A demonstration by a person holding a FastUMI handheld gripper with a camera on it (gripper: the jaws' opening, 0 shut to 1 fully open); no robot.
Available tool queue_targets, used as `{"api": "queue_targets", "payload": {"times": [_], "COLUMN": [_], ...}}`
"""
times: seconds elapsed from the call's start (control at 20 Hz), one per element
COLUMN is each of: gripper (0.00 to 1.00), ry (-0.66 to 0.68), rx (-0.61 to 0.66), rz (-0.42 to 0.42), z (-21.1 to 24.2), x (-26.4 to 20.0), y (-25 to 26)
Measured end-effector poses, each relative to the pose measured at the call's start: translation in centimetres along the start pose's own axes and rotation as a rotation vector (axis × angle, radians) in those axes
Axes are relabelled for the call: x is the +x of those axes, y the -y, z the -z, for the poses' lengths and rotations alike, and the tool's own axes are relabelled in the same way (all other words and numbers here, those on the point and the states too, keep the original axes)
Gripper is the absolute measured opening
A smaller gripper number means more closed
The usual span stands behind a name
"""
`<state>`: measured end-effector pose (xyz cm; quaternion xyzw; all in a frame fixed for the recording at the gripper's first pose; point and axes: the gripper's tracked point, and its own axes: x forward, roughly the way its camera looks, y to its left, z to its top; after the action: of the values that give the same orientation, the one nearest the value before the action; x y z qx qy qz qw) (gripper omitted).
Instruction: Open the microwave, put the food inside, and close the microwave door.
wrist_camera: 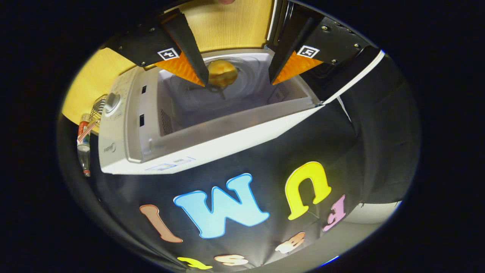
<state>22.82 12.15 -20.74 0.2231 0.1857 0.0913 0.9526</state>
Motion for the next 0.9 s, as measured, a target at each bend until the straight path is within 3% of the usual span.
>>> {"api": "queue_targets", "payload": {"times": [0.5,0.9], "gripper": [0.97,0.97], "ry": [0.079,0.071], "rx": [-0.102,-0.166], "rz": [-0.017,-0.134], "z": [-3.7,-2.2], "x": [-11.4,-17.8], "y": [-4.0,-11.7]}}
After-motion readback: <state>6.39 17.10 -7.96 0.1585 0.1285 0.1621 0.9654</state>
